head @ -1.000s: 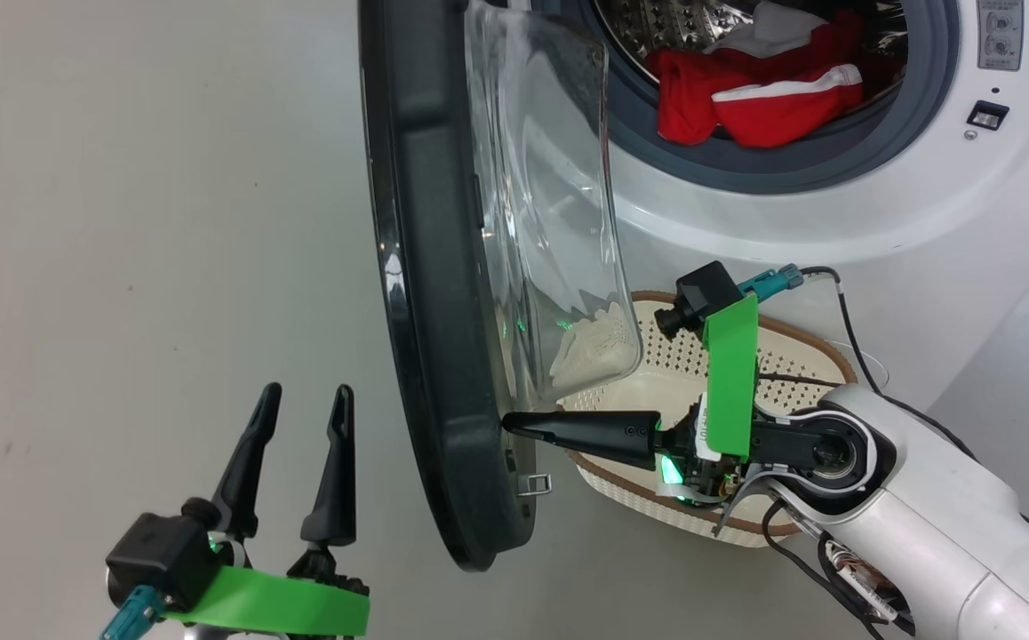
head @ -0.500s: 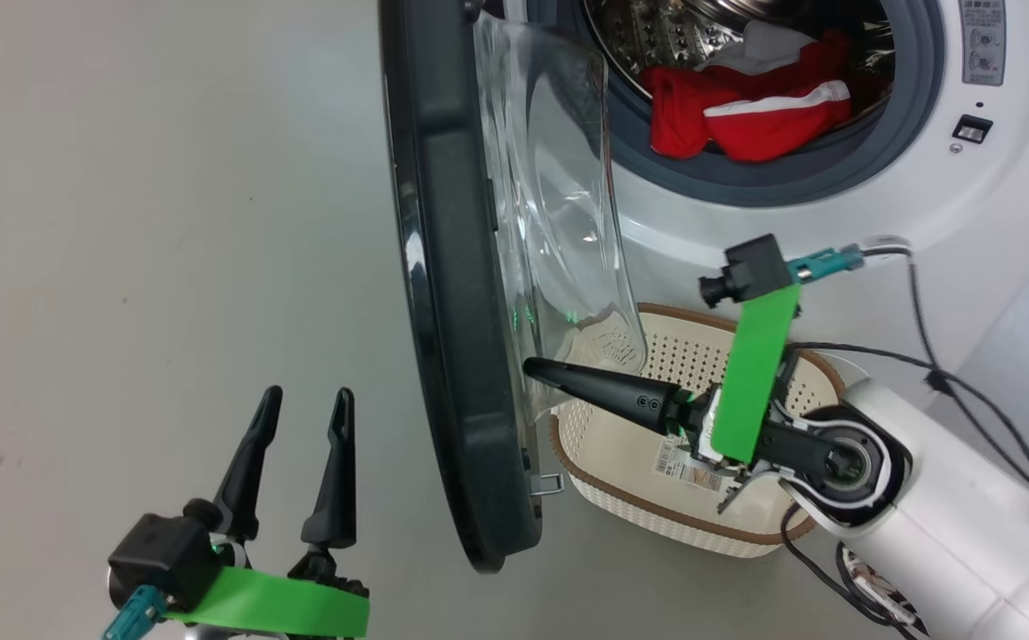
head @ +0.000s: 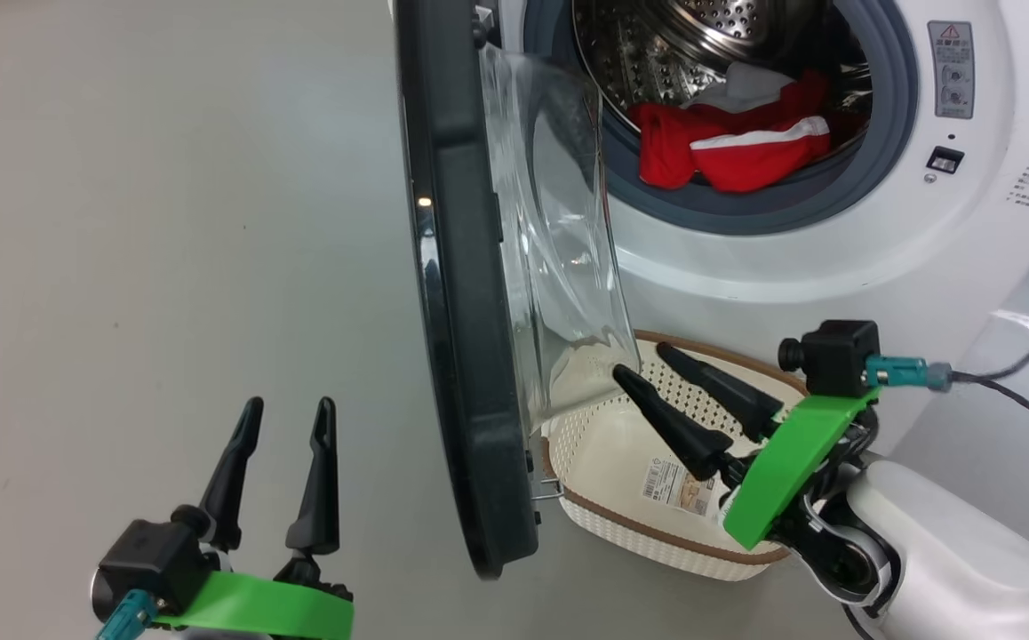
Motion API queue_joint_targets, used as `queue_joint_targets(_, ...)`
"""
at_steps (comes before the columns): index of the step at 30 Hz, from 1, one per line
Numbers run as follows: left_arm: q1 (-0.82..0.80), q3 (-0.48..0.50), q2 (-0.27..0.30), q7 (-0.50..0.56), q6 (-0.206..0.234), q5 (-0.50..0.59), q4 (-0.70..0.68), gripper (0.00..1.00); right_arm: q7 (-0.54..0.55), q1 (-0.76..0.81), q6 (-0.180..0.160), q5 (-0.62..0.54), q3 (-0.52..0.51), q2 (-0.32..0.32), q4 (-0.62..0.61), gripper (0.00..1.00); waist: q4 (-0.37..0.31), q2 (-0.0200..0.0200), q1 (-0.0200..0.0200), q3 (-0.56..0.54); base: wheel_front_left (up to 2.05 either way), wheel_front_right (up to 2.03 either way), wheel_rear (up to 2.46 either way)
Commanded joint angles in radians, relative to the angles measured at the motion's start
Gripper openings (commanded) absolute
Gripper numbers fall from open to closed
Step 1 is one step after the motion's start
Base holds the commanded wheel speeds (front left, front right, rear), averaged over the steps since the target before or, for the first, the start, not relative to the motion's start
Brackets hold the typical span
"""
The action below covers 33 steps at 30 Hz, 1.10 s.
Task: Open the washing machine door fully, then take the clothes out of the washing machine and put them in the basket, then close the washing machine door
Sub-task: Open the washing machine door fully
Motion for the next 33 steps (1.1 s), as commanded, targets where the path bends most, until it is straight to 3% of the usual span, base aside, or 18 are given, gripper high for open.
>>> queue_joint_targets(1,0.000,0.038,0.015,-0.005,-0.006,0.016,-0.019,1.00,-0.040,0.020,0.008,-0.048,0.006,0.003,0.003,1.00,-0.003,0.0000,0.0000,-0.008,0.00,0.00,0.00)
queue_joint_targets(5,0.001,0.043,0.016,-0.005,-0.013,0.036,-0.019,1.00,-0.132,0.040,0.008,-0.144,-0.023,0.041,0.077,1.00,-0.008,0.0000,0.0000,-0.020,0.00,0.00,0.00)
queue_joint_targets(11,0.007,0.057,0.016,-0.005,-0.022,0.059,-0.031,1.00,-0.182,0.074,0.008,-0.359,-0.161,0.114,0.162,1.00,-0.015,0.0000,0.0000,-0.036,0.00,0.00,0.00)
queue_joint_targets(16,0.014,0.066,0.015,-0.005,-0.028,0.063,-0.045,1.00,-0.184,0.127,0.008,-0.648,-0.397,0.209,0.133,1.00,-0.018,0.0000,0.0000,-0.038,0.00,0.00,0.00)
queue_joint_targets(20,0.018,0.066,0.015,-0.005,-0.028,0.062,-0.054,1.00,-0.184,0.207,0.008,-0.869,-0.579,0.303,0.035,1.00,-0.016,0.0000,0.0000,-0.035,0.00,0.00,0.00)
queue_joint_targets(25,0.021,0.062,0.015,-0.005,-0.025,0.059,-0.060,1.00,-0.184,0.291,0.008,-0.984,-0.670,0.335,-0.050,1.00,-0.012,0.0000,0.0000,-0.032,0.00,0.00,0.00)
queue_joint_targets(33,0.021,0.053,0.015,-0.005,-0.017,0.057,-0.065,1.00,-0.184,0.381,0.008,-0.958,-0.651,0.337,-0.079,1.00,-0.009,0.0000,0.0000,-0.026,0.00,0.00,0.00)
